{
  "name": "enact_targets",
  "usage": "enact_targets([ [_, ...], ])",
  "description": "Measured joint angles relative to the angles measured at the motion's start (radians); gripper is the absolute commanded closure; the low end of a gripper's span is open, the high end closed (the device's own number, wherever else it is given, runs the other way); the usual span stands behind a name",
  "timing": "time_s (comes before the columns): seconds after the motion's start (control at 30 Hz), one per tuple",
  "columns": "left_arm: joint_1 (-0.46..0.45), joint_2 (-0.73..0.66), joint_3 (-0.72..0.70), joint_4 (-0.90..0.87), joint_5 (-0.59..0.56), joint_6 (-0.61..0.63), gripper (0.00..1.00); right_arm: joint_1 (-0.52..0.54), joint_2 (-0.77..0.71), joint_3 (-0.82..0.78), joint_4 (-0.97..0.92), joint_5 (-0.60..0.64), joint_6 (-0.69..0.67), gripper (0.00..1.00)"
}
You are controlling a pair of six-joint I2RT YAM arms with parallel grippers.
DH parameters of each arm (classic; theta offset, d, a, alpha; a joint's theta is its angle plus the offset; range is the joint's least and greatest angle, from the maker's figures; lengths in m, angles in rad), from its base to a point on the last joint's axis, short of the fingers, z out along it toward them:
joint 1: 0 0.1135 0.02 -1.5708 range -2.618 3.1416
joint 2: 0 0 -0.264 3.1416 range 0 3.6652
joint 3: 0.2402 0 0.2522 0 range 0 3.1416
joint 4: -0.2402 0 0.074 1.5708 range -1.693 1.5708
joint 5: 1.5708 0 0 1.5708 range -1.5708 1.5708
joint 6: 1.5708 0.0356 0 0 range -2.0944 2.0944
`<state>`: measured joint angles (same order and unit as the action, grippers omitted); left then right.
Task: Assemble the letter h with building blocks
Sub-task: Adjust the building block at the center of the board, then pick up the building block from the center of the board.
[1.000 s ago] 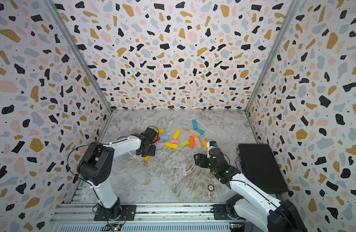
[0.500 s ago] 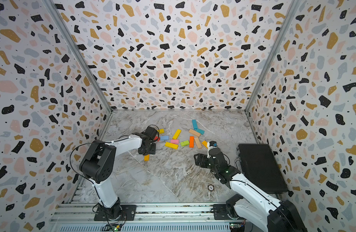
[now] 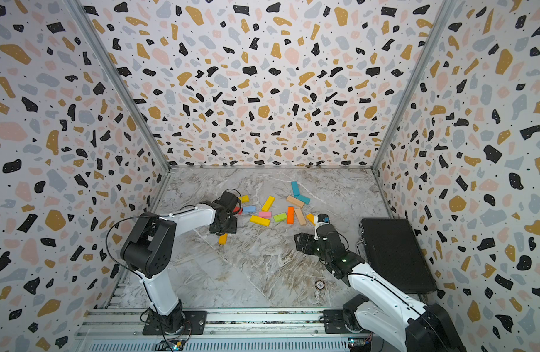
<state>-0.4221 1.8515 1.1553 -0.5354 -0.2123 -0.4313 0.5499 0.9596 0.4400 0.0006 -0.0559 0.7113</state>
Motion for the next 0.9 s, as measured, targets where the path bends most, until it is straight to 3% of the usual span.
enact_targets([
  [0.3, 0.0, -0.146, 0.098, -0.034, 0.089, -0.018, 0.09, 0.0, 0.0, 0.0, 0.001, 0.0, 0.001, 0.16],
  [0.43, 0.0, -0.171, 0.187, -0.003, 0.129, -0.015, 0.08, 0.0, 0.007, -0.002, 0.01, -0.002, 0.004, 0.16],
  [0.77, 0.037, 0.13, 0.36, -0.047, 0.23, 0.067, 0.08, 0.0, 0.026, -0.005, 0.023, -0.004, 0.007, 0.16],
  [0.9, 0.053, 0.191, 0.396, -0.101, 0.234, 0.111, 0.08, 0.0, 0.034, -0.007, 0.03, -0.004, 0.007, 0.16],
])
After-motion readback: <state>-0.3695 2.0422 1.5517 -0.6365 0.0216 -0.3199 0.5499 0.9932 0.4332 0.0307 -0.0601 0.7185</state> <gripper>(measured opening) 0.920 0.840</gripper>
